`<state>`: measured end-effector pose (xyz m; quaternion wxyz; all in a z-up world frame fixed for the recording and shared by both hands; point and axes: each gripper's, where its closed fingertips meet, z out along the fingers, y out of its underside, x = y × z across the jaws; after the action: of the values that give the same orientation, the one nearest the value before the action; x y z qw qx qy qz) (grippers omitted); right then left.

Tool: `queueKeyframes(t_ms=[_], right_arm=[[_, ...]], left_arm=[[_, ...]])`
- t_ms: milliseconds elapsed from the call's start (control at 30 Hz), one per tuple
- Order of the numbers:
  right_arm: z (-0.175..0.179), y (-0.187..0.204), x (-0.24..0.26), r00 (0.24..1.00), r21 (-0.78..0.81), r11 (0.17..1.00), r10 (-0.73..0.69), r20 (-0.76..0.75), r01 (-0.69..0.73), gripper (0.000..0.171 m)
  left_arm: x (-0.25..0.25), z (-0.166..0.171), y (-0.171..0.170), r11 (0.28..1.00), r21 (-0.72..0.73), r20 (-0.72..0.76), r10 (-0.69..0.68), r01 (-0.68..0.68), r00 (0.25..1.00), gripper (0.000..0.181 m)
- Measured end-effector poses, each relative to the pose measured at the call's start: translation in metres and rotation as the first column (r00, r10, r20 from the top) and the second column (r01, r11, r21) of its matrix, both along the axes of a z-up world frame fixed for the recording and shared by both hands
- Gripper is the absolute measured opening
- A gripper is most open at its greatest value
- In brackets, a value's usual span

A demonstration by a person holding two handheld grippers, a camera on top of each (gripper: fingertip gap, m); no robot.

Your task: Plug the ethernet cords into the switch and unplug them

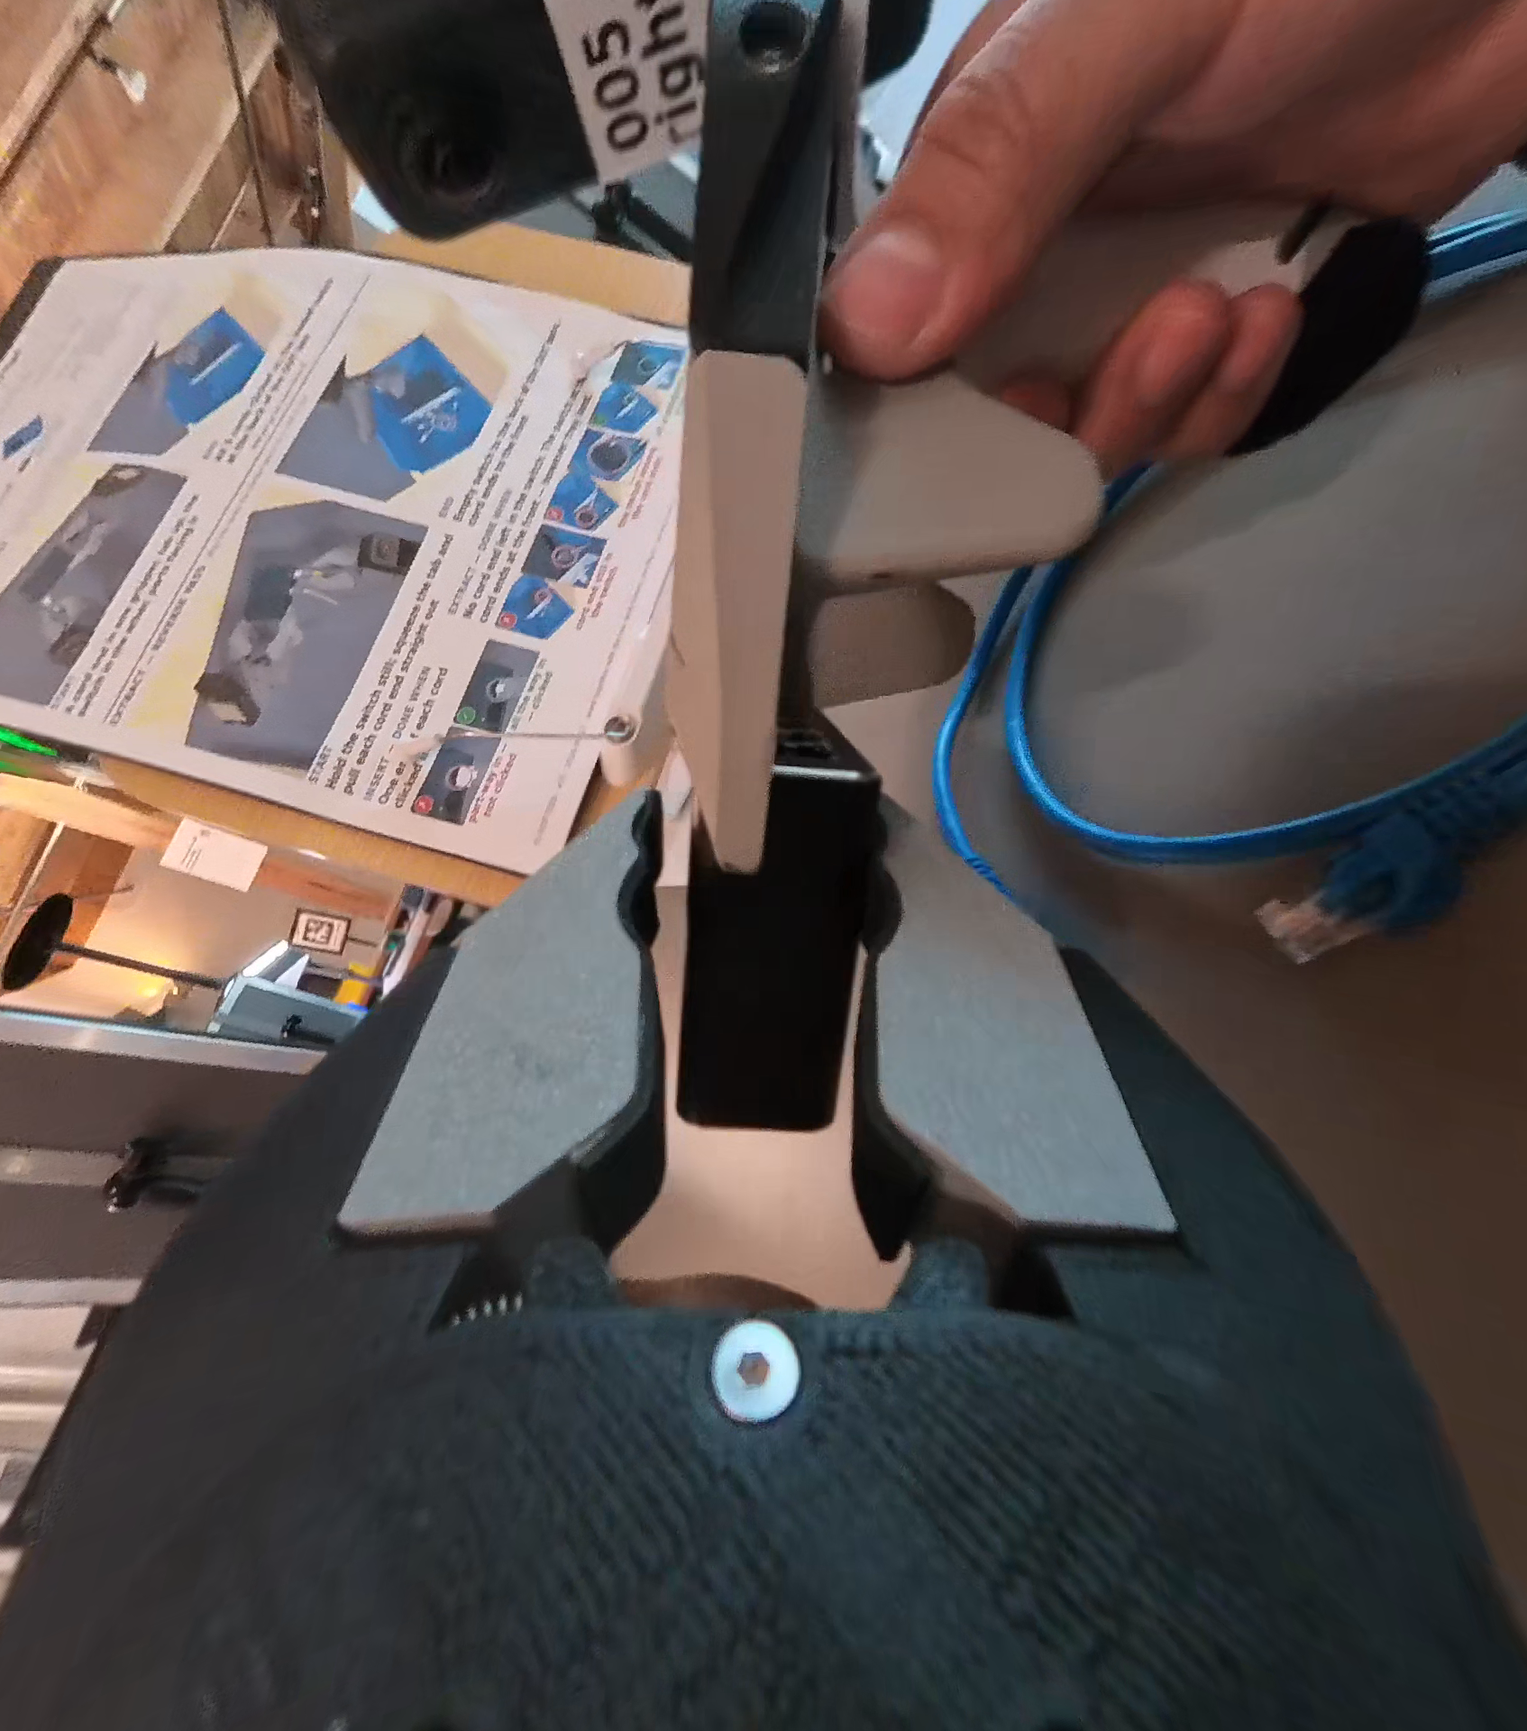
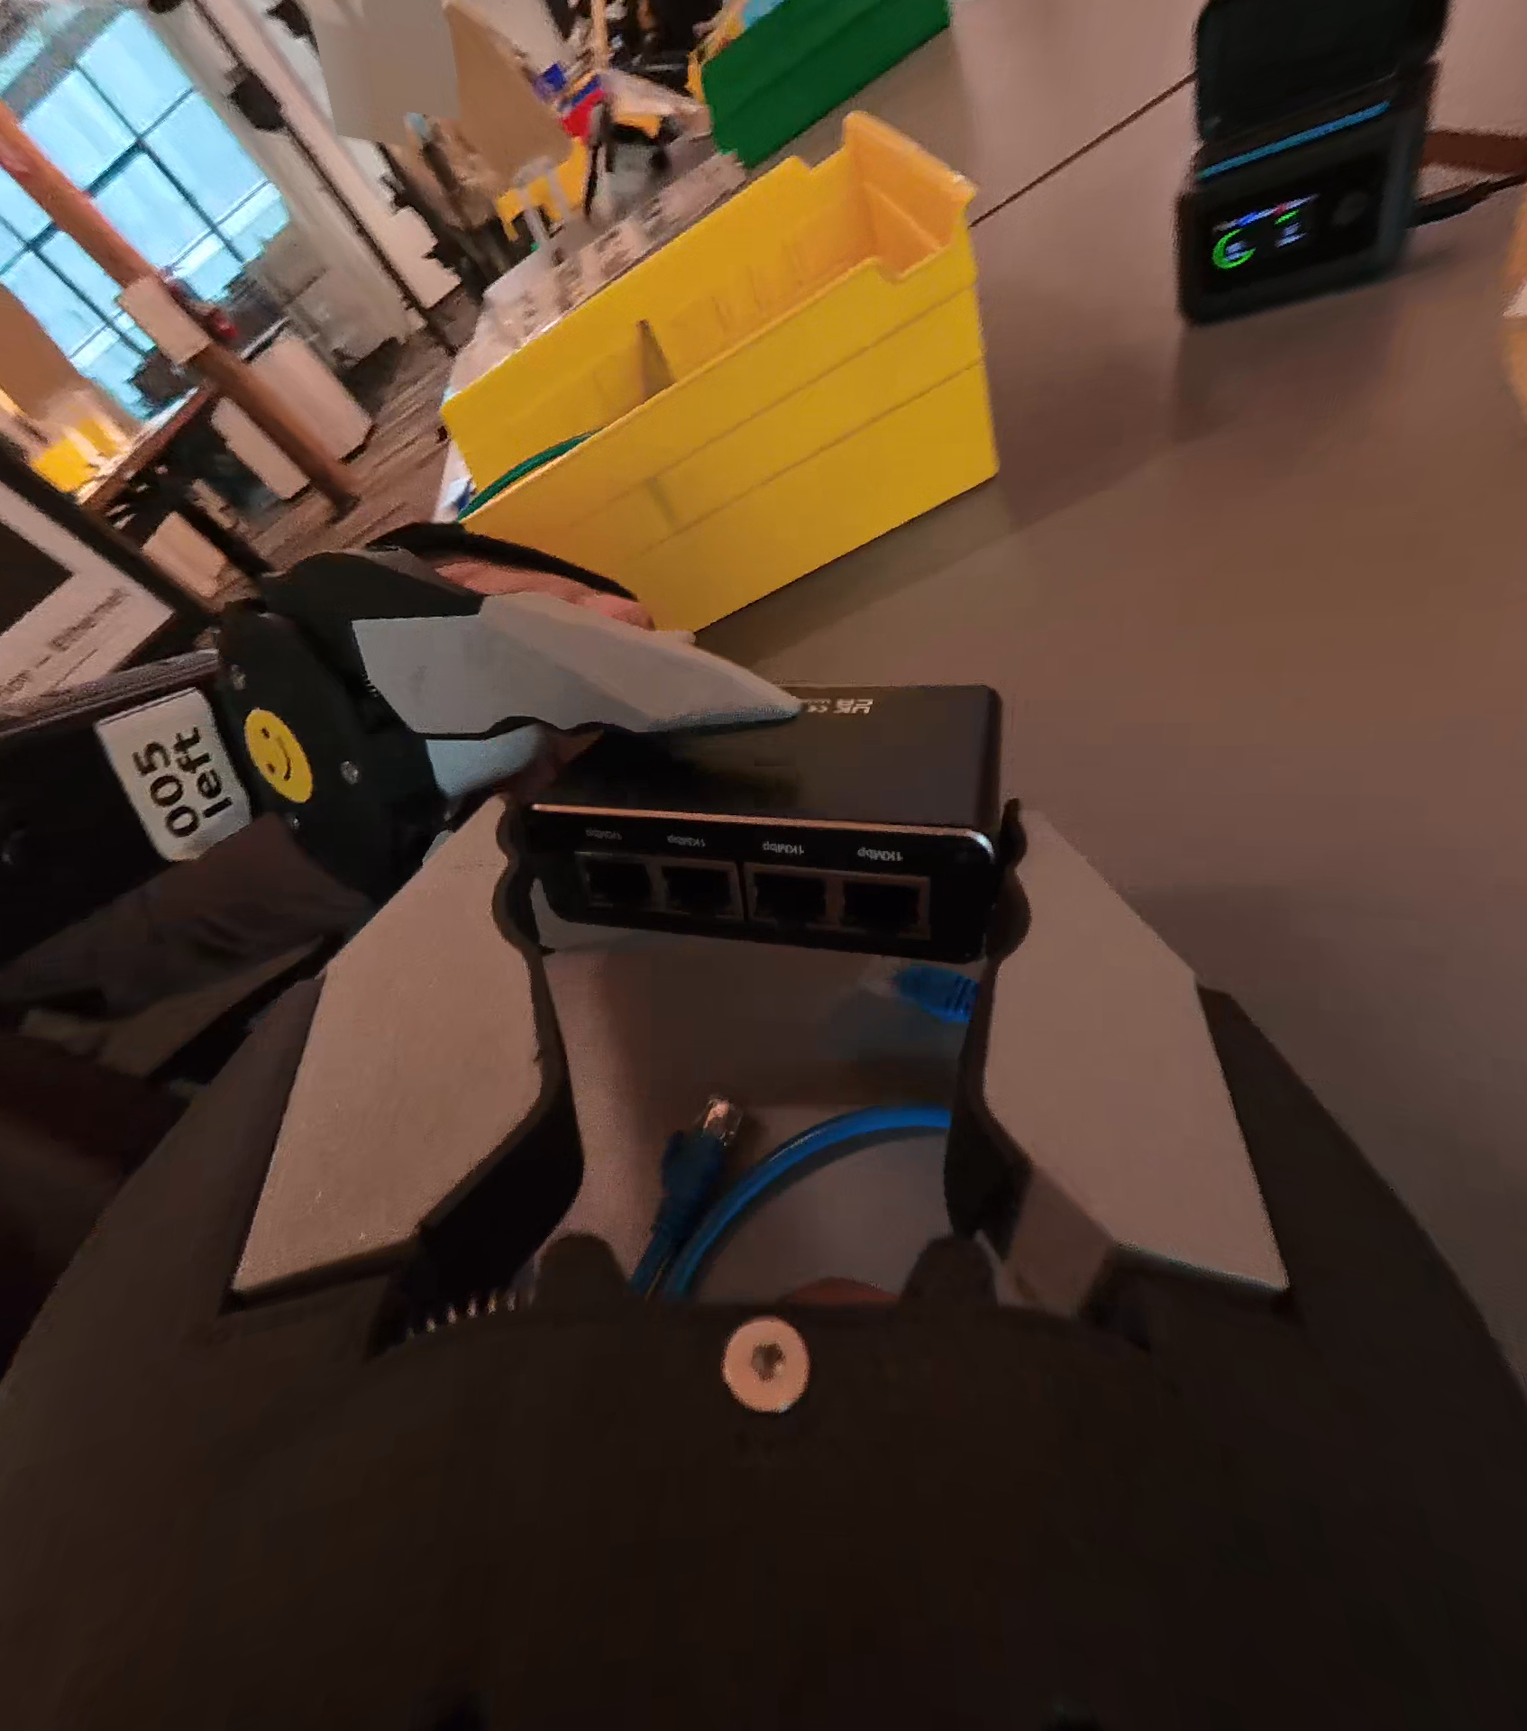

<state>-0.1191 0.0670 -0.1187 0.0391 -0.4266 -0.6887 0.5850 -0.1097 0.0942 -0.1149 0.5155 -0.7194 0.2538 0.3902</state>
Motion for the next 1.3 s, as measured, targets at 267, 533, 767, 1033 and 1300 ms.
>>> queueKeyframes(t_ms=[267, 533, 767, 1033, 1300], right_arm=[[-0.002, 0.002, 0.005, 0.999, -0.005, 0.999, 0.046, 0.011, -0.046, 0.096], [-0.009, 0.003, 0.003, 0.999, -0.006, 0.999, 0.042, 0.011, -0.042, 0.096], [-0.005, -0.007, 0.004, 0.998, 0.046, 0.998, 0.048, -0.028, -0.046, 0.095], [0.01, 0.011, 0.004, 0.996, -0.009, 1.0, 0.014, -0.088, -0.015, 0.074], [-0.009, 0.016, 0.007, 0.99, 0.24, 0.971, 0.048, -0.133, -0.015, 0.077]], left_arm=[[-0.002, -0.007, -0.004, 0.999, -0.045, -0.035, -0.016, 0.014, 0.999, 0.034], [-0.009, -0.016, -0.004, 0.995, -0.098, -0.116, 0.013, -0.024, 0.993, 0.033], [-0.016, -0.012, -0.002, 0.994, -0.075, -0.179, 0.06, -0.074, 0.982, 0.033], [-0.024, -0.002, -0.006, 0.995, -0.009, -0.183, 0.099, -0.102, 0.978, 0.032], [-0.033, -0.009, -0.009, 0.997, -0.021, 0.004, 0.078, -0.078, 0.997, 0.033]])
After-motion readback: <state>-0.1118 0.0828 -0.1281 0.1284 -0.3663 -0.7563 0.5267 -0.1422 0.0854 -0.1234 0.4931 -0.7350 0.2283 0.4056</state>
